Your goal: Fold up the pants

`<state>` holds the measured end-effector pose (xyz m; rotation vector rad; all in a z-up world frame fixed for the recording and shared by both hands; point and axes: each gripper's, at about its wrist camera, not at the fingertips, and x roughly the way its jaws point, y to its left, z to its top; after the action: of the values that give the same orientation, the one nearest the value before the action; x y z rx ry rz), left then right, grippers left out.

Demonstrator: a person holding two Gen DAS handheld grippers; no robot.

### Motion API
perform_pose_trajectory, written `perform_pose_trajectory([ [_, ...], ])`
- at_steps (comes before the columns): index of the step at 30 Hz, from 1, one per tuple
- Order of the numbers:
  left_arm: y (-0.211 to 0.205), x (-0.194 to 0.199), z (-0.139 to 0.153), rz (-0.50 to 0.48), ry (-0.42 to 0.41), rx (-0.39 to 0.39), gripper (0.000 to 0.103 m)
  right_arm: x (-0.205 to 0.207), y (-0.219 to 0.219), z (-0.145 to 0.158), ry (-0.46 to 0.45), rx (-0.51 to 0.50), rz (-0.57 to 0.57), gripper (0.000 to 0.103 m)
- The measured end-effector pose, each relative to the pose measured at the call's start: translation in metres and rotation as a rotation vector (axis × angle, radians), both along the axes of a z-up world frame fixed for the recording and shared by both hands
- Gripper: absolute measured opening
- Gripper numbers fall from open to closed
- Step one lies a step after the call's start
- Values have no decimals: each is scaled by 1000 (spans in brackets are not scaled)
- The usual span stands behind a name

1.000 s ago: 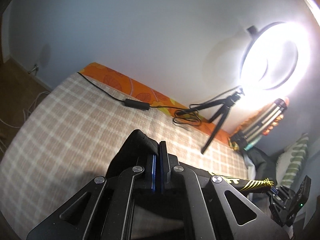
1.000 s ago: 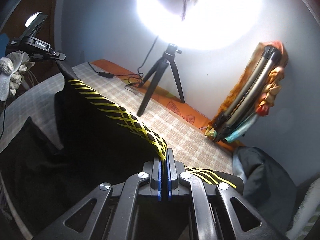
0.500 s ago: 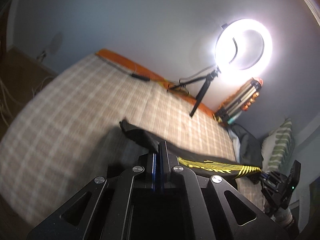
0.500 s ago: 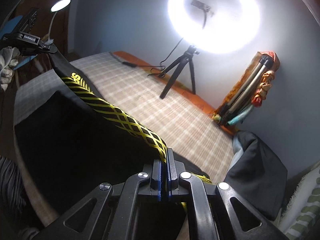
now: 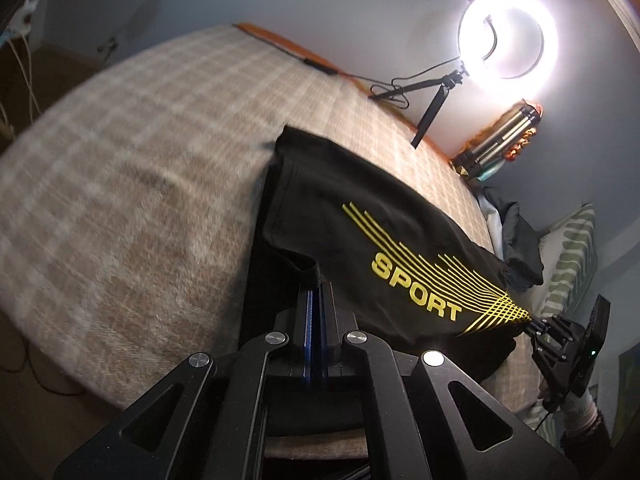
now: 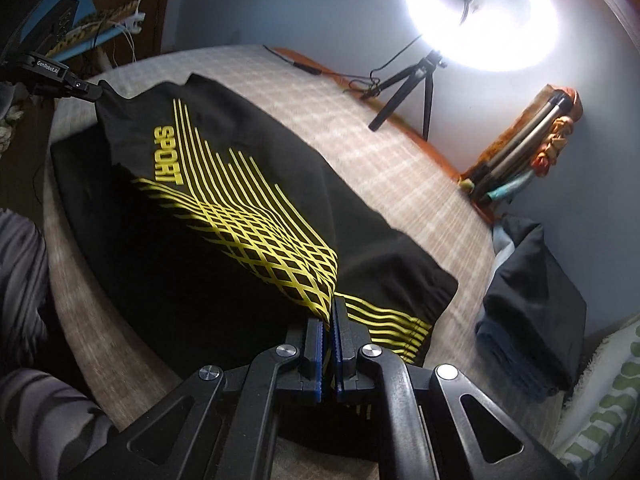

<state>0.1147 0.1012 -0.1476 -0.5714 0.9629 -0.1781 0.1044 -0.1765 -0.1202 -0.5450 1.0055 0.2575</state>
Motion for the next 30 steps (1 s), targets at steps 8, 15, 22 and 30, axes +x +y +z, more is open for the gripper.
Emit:
perform_pose_trajectory([
  [8,3,5,-12,15,28,-71,12,2,3,-7,0,-7,0,1],
  [15,11,5,-27,69,59,-163,33,3,2,-10,9,-6,-3,2],
  [22,5,17,-30,61,43,-120,0,8,2,-17,15,-22,-14,2],
  [30,14,-7,13,30,-52,-89,1,3,-2,0,-25,-40,-11,2],
])
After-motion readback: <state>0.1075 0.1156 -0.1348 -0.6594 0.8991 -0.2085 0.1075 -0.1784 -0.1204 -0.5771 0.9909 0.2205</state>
